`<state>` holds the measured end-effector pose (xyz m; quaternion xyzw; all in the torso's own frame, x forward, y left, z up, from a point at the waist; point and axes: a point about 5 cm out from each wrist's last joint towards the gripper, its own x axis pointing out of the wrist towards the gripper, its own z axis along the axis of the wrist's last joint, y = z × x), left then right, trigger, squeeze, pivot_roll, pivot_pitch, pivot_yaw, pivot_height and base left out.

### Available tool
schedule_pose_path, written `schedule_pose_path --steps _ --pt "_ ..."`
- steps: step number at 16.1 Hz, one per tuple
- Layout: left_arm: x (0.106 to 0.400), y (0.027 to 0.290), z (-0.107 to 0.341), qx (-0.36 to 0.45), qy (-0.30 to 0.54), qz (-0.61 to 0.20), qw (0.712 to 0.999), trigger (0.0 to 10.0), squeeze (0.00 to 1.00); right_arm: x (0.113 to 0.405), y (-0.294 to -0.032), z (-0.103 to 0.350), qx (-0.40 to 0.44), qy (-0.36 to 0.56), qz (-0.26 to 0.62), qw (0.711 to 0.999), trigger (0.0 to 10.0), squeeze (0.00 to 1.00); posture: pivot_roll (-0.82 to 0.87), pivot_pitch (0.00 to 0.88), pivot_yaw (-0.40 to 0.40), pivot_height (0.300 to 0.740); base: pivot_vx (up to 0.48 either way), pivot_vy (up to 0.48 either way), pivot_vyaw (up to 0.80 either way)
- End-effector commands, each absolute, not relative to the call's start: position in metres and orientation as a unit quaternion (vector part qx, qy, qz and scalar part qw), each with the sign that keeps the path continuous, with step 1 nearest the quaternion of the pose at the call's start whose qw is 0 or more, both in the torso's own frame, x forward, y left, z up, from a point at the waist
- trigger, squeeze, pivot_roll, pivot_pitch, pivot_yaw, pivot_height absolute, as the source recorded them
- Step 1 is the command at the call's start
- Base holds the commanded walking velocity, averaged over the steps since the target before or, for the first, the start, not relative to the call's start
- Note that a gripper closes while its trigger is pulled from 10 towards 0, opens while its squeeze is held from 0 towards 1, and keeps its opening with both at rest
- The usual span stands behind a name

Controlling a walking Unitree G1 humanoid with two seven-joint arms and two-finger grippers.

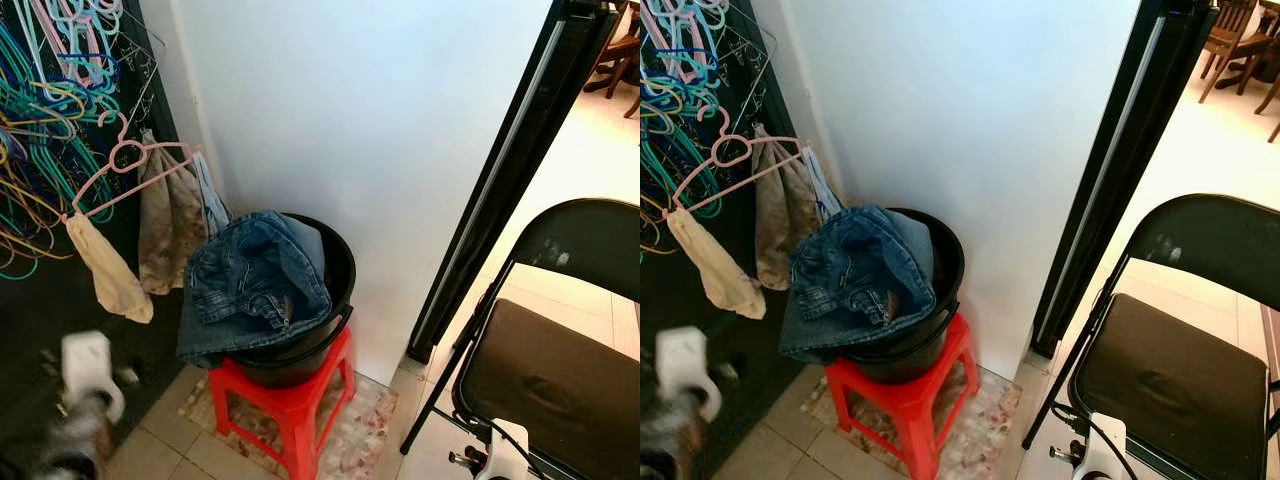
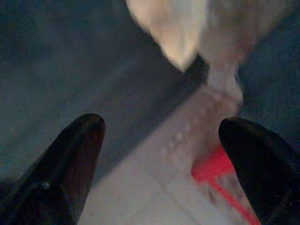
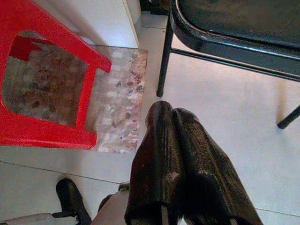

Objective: Clothes washing

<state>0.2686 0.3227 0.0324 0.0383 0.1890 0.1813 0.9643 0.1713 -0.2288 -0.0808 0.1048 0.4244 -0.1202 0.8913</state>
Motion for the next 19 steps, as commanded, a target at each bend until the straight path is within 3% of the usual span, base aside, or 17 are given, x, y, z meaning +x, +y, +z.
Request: schedule_pose_path --steps 1,5,9,10,11,15,19 --pt "0.279 0.33 0.051 0.025 0.143 0.181 0.973 10.0 0.0 0.171 -0.231 -0.081 0.107 0.426 -0.127 0.889 10.0 0.0 0.01 0.0 -0.02 0.74 0.0 0.0 0.0" --pt "0.309 0.321 0.094 -0.028 0.03 0.109 0.993 10.0 0.0 0.171 -0.231 -0.081 0.106 0.427 -0.124 0.889 10.0 0.0 0.01 0.0 -0.02 0.74 0.0 0.0 0.0" --pt "0.327 0.307 0.124 -0.069 -0.05 0.028 0.996 10.0 0.0 0.171 -0.231 -0.08 0.105 0.428 -0.125 0.889 10.0 0.0 0.01 0.0 -0.023 0.74 0.0 0.0 0.0" --pt "0.331 0.304 0.132 -0.076 -0.068 0.006 0.995 10.0 0.08 0.171 -0.232 -0.08 0.105 0.428 -0.126 0.889 10.0 0.0 0.01 0.0 -0.023 0.74 0.0 0.0 0.0" --pt "0.338 0.292 0.147 -0.079 -0.1 -0.057 0.99 10.0 1.0 0.171 -0.232 -0.08 0.105 0.428 -0.126 0.889 10.0 0.0 0.0 0.0 -0.021 0.74 0.0 0.0 0.0" --pt "0.343 0.262 0.16 -0.039 -0.108 -0.189 0.975 10.0 1.0 0.17 -0.232 -0.081 0.105 0.43 -0.123 0.888 10.0 0.0 0.0 0.0 -0.019 0.74 0.0 0.0 0.0" --pt "0.346 0.247 0.17 -0.013 -0.111 -0.238 0.965 10.0 1.0 0.17 -0.232 -0.081 0.103 0.43 -0.123 0.888 10.0 0.0 0.0 0.0 -0.018 0.74 0.0 0.0 0.0"
